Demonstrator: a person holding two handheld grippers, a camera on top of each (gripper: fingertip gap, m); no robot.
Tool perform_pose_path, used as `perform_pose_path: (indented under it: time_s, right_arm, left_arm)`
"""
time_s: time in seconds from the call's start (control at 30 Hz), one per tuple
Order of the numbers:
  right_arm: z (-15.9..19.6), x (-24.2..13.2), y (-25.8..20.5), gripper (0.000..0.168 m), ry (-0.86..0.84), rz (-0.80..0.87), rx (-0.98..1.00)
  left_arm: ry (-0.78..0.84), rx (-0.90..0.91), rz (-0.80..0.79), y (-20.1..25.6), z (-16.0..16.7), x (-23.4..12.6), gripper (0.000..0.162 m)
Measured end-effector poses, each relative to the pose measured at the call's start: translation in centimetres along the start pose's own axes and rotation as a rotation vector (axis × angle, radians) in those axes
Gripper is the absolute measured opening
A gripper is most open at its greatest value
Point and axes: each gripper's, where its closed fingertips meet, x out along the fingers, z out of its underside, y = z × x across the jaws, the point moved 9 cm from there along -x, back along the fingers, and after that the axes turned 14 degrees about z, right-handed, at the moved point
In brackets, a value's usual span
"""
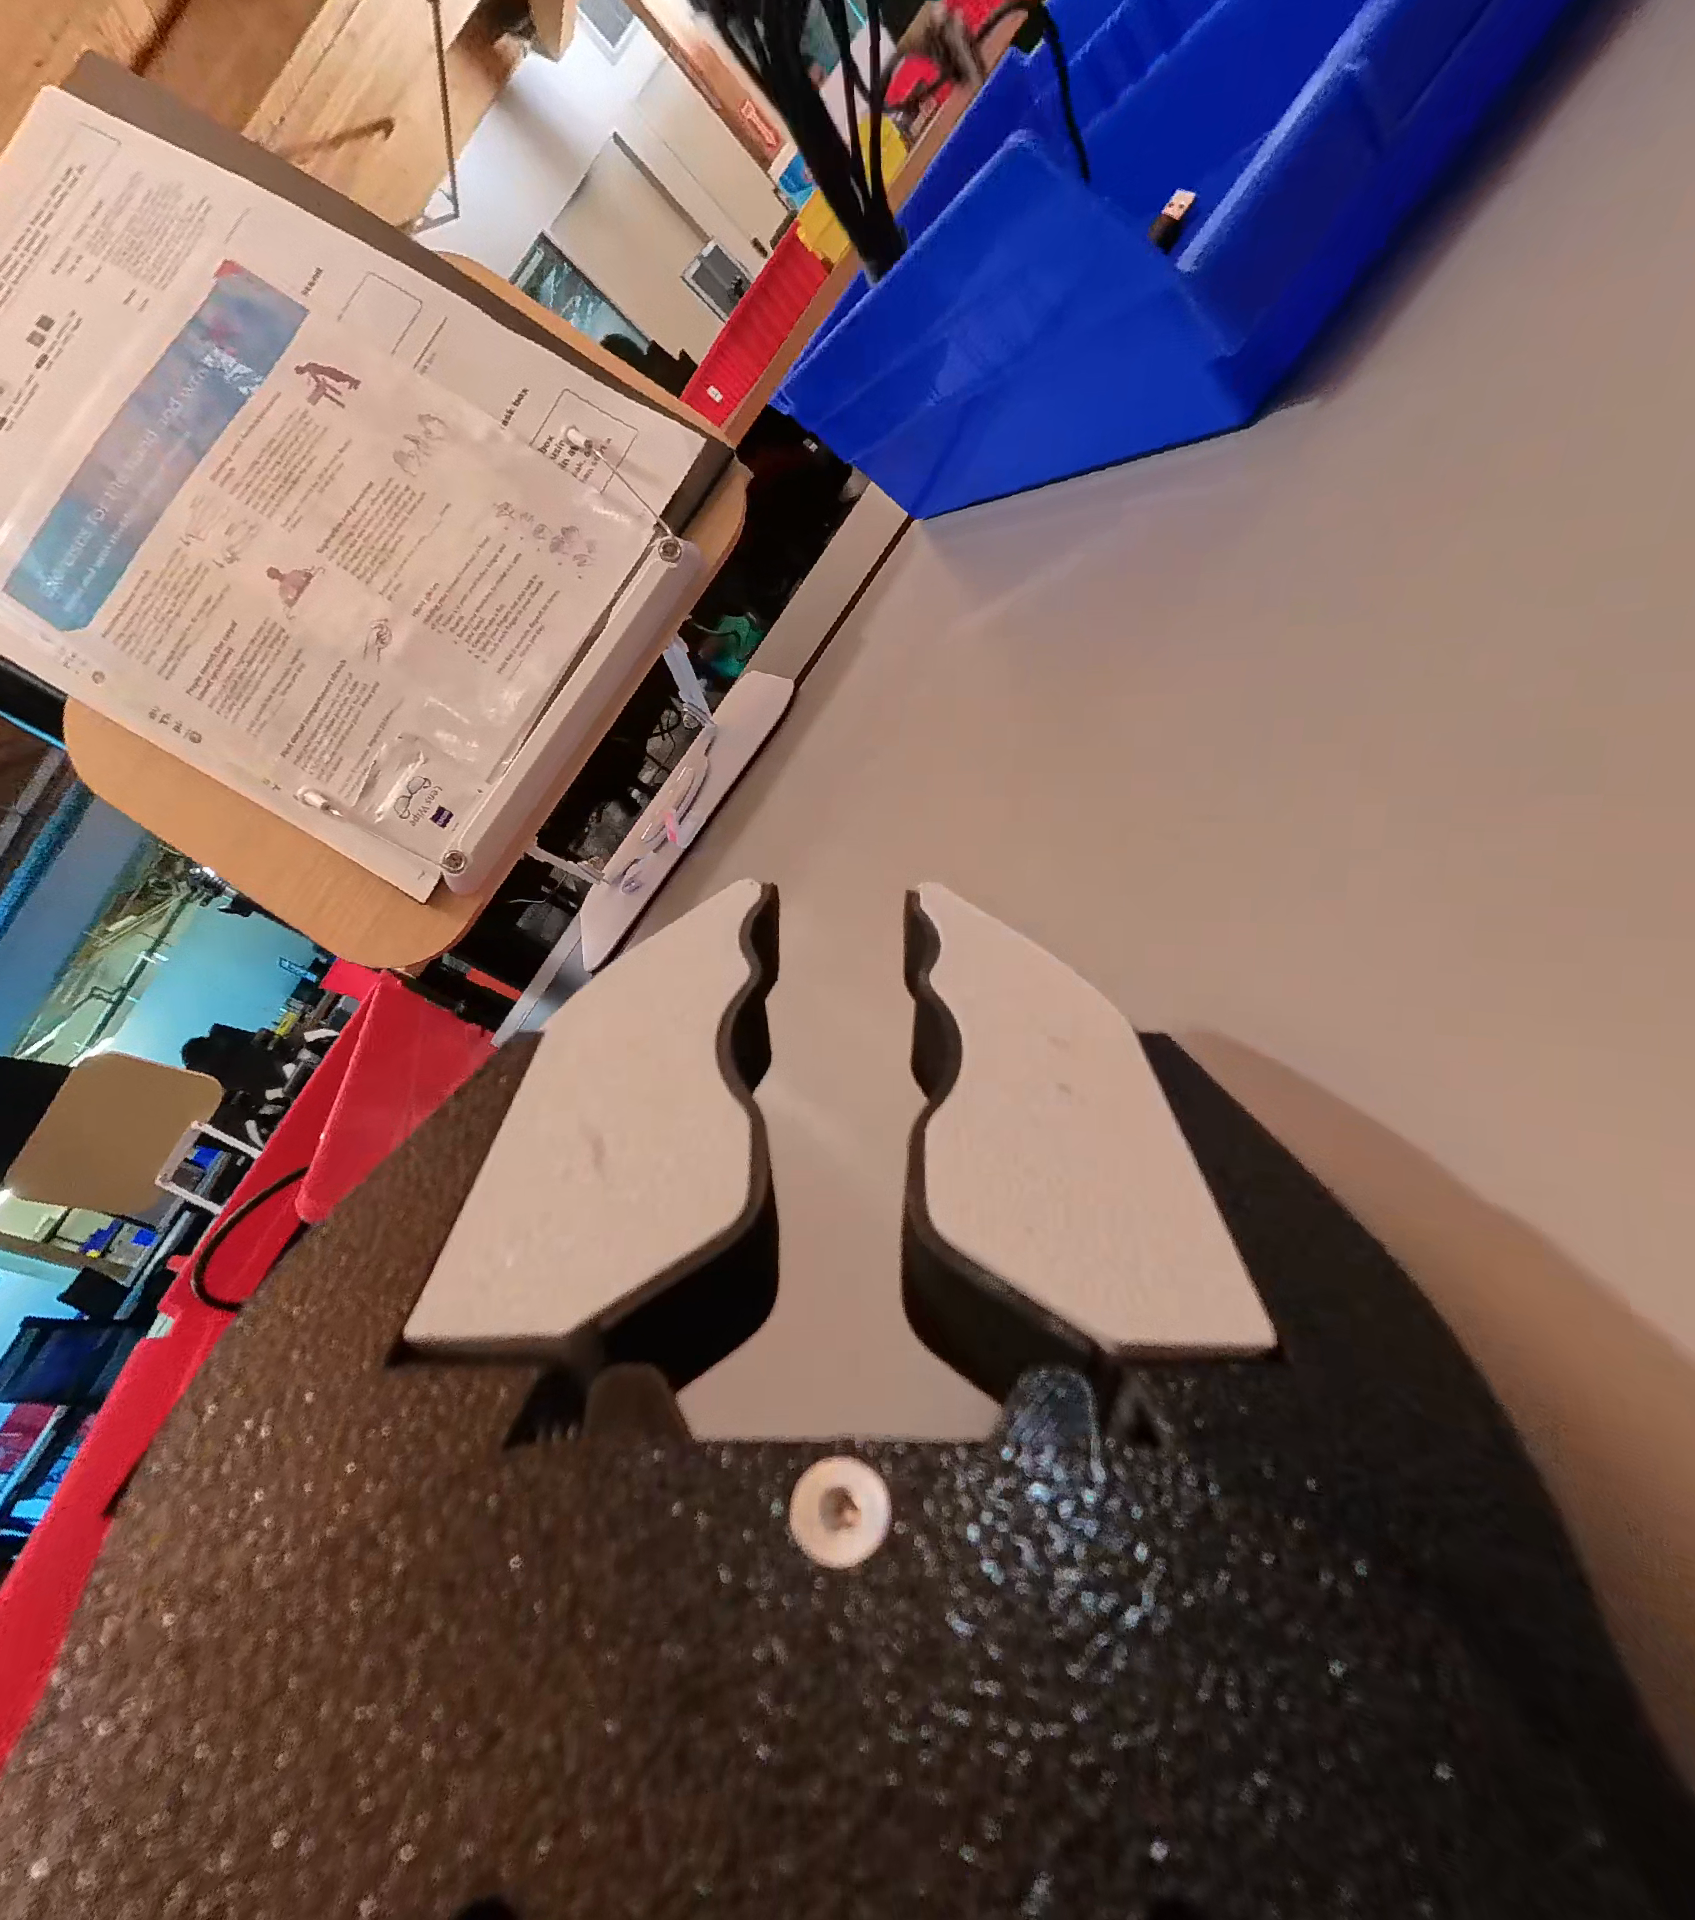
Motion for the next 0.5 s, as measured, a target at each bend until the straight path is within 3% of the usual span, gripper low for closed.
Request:
perform_pose_path:
  time_s: [0.17,0.37,0.5]
  right_arm:
    - [3.4,2.1,2.0,0.024,-0.154,0.077,-0.112]
    - [3.0,1.5,2.7,0.006,-0.133,0.296,-0.605]
    - [4.6,0.7,2.9,0.032,-0.265,0.199,-0.653]
  left_arm:
    - [-0.008,0.015,0.000,0.1,0.0,0.1,0.022]
    - [0.000,0.009,0.001,0.1,0.0,0.0,0.022]
    - [0.015,0.008,0.003,0.1,-0.1,-0.1,0.022]
